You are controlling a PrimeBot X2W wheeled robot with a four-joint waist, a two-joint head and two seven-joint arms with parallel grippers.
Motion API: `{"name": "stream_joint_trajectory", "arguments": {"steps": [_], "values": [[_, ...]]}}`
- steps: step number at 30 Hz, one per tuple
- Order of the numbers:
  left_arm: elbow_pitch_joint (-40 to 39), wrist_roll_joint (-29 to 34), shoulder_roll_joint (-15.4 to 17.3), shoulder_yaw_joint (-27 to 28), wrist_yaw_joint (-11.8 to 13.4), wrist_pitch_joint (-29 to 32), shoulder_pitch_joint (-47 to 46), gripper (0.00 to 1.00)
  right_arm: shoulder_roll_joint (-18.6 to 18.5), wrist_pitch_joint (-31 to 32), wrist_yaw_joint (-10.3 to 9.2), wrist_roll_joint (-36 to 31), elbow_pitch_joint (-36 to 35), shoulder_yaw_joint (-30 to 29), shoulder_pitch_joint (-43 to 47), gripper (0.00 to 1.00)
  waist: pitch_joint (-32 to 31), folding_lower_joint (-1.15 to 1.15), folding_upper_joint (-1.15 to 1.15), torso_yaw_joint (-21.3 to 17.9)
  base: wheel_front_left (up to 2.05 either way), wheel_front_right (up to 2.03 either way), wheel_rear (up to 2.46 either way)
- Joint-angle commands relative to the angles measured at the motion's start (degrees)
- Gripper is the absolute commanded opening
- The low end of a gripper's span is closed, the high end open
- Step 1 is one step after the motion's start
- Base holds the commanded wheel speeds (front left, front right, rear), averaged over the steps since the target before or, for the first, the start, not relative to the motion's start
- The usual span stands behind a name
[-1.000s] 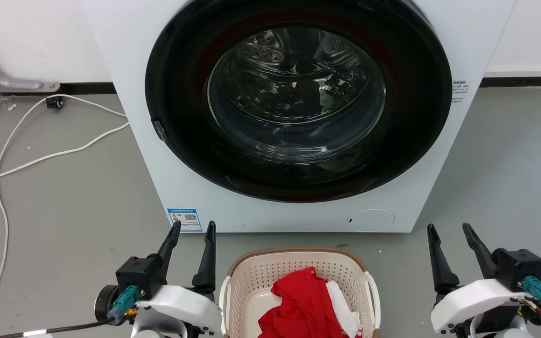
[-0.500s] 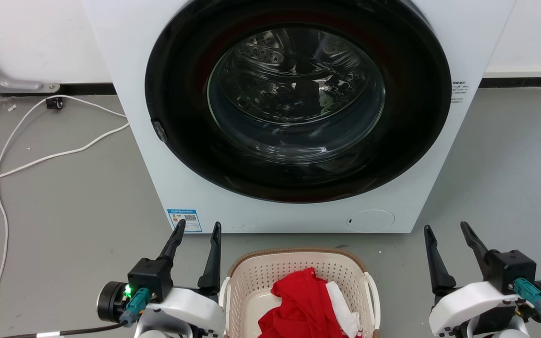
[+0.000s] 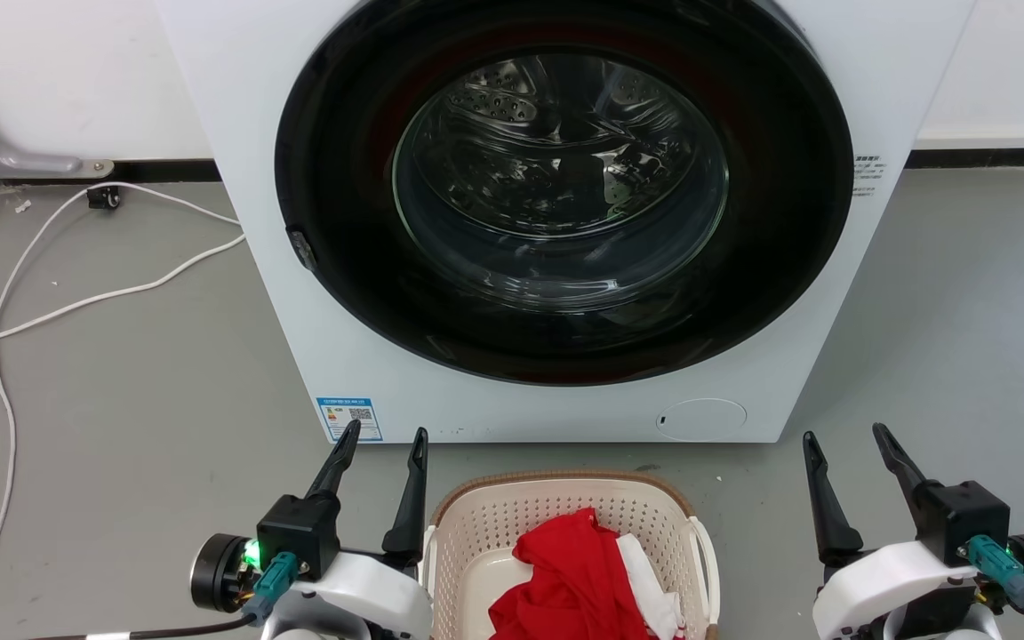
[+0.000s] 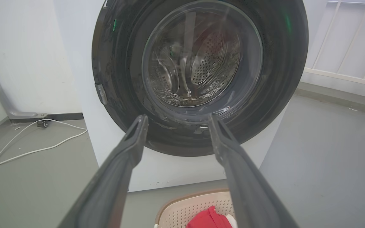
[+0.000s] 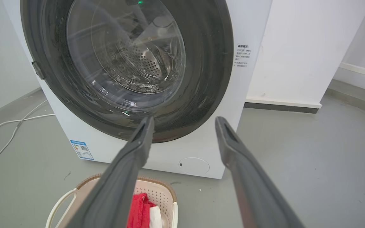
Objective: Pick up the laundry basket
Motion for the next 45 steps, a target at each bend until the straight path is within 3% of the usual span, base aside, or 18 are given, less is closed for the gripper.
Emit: {"name": "stream_joint_trajectory", "arguments": {"steps": [1, 25, 34, 45], "values": [[0.1, -0.1, 0.1, 0.0, 0.0, -0.4, -0.5, 1.0, 0.0, -0.3, -0.02, -0.1, 0.0, 0.0, 0.5, 1.0, 0.0, 0.0, 0.0, 0.0, 0.0, 0.0, 0.0], [3.5, -1.7, 0.1, 0.1, -0.3, -0.4, -1.0, 1.0, 0.0, -0.3, -0.02, 1.7, 1.6, -0.1, -0.3, 1.0, 1.8, 0.0, 0.0, 0.2, 0.0, 0.0, 0.0], [13.2, -4.1, 0.1, 0.2, -0.8, -0.4, -4.5, 1.0, 0.0, -0.2, -0.02, 2.2, 5.2, 0.8, -2.6, 1.0, 9.4, 0.0, 0.0, 0.0, 0.0, 0.0, 0.0], [27.3, -5.4, 0.8, -0.3, -2.8, -0.4, -14.4, 1.0, 0.1, -1.7, -0.02, 2.0, 15.4, 0.7, -9.8, 1.0, 22.0, 0.0, 0.0, -0.1, 0.0, 0.0, 0.0]]}}
